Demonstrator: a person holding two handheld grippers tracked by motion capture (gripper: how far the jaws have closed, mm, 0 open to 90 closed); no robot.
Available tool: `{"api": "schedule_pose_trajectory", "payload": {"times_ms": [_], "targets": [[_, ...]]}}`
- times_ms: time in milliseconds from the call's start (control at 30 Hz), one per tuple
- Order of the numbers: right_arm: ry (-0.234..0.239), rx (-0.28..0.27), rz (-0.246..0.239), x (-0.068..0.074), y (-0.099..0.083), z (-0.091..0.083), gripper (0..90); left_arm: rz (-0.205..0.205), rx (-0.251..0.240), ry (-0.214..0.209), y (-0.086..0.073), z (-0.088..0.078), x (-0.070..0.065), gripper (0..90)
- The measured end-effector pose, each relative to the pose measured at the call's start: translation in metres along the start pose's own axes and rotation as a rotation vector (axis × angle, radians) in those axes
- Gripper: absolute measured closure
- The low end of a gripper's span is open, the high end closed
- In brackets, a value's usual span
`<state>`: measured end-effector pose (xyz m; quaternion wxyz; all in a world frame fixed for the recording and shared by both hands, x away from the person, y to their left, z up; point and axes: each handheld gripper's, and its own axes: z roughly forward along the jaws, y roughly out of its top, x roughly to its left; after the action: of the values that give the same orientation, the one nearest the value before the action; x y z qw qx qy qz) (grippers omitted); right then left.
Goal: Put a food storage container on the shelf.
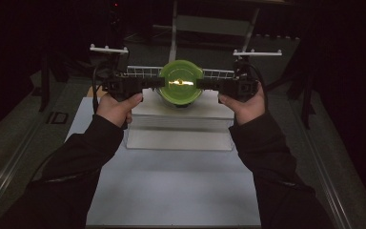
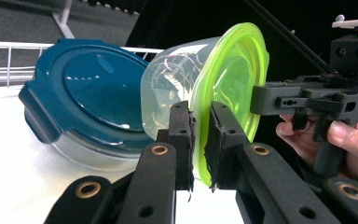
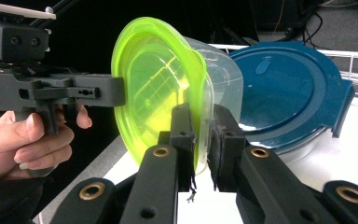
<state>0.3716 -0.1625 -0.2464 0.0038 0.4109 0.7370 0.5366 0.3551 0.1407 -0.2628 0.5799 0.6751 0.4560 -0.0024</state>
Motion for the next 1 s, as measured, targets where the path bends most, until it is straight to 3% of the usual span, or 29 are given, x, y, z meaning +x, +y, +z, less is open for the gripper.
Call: {"api": "schedule_pose_trajectory", "payload": {"times_ms": [167, 467, 667, 733, 867, 1000], "targets": [[-0.007, 0.011, 0.039, -0.011, 0.008, 0.007, 81.1, -0.024, 0.007, 0.019, 0.008, 0.01, 0.008, 79.8], [-0.032, 0.02, 0.055, -0.021, 0.015, 0.017, 80.7, -0.071, 0.008, 0.015, 0.013, 0.02, 0.02, 79.2], [-0.024, 0.015, 0.067, -0.025, 0.018, 0.021, 79.6, -0.073, -0.011, 0.016, 0.015, 0.022, 0.023, 77.9], [-0.014, 0.016, 0.086, -0.028, 0.019, 0.022, 74.3, -0.077, -0.009, 0.023, 0.017, 0.025, 0.024, 76.4], [-0.059, 0.024, 0.086, -0.029, 0.022, 0.028, 72.6, -0.074, -0.005, 0.044, 0.02, 0.031, 0.024, 71.8], [-0.06, 0.018, 0.106, -0.034, 0.025, 0.031, 70.4, -0.094, -0.013, 0.033, 0.023, 0.034, 0.029, 71.5]]}}
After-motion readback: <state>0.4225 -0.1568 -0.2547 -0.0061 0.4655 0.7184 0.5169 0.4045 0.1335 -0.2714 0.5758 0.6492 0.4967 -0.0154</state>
